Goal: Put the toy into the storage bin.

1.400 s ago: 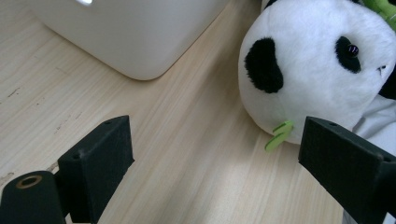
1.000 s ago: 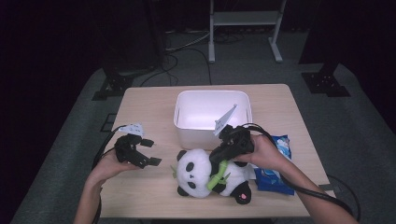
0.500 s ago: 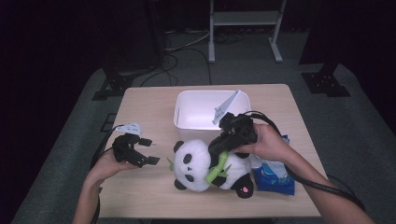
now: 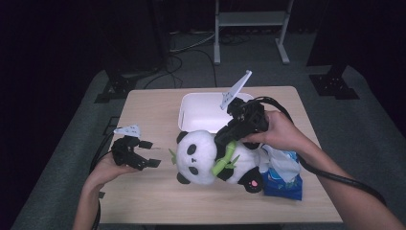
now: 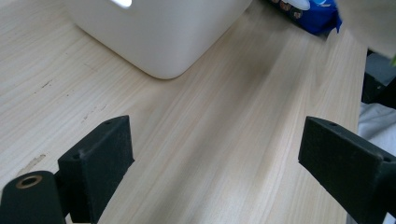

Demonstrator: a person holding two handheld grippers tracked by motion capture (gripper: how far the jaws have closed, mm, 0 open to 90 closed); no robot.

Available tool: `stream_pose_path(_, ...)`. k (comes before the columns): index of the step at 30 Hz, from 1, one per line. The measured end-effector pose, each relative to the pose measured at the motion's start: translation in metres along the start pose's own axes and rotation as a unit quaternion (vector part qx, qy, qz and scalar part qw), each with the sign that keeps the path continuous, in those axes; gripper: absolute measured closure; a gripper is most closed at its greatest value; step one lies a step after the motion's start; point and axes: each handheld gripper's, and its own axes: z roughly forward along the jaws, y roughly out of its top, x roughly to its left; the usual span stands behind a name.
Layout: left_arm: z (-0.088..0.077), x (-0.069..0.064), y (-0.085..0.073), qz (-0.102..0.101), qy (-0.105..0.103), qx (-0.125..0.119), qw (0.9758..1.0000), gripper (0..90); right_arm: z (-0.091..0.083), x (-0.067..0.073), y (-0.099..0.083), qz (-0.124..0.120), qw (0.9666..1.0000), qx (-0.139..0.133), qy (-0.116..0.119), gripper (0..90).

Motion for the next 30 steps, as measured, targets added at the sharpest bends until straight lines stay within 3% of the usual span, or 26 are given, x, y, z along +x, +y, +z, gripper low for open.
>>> stream_pose_path(6, -0.001, 0.003, -0.002, -0.003, -0.001, -0.001, 1.0000, 8.7, -0.017, -0.007, 0.012, -0.003, 1.0000, -0.007, -0.004, 73.4)
stream_pose_path(14, -0.003, 0.004, -0.004, -0.012, -0.002, -0.007, 0.9999, 8.7, -0.038, -0.027, 0.031, -0.004, 0.9999, -0.005, -0.013, 73.4)
stream_pose_path(22, -0.004, 0.009, -0.008, -0.018, 0.000, -0.008, 0.9998, 8.7, -0.047, -0.068, 0.045, 0.005, 0.9997, -0.014, -0.017, 73.3)
stream_pose_path(30, -0.007, 0.011, -0.010, -0.024, 0.002, -0.011, 0.9996, 8.7, -0.035, -0.114, 0.050, 0.020, 0.9996, -0.001, -0.019, 73.3)
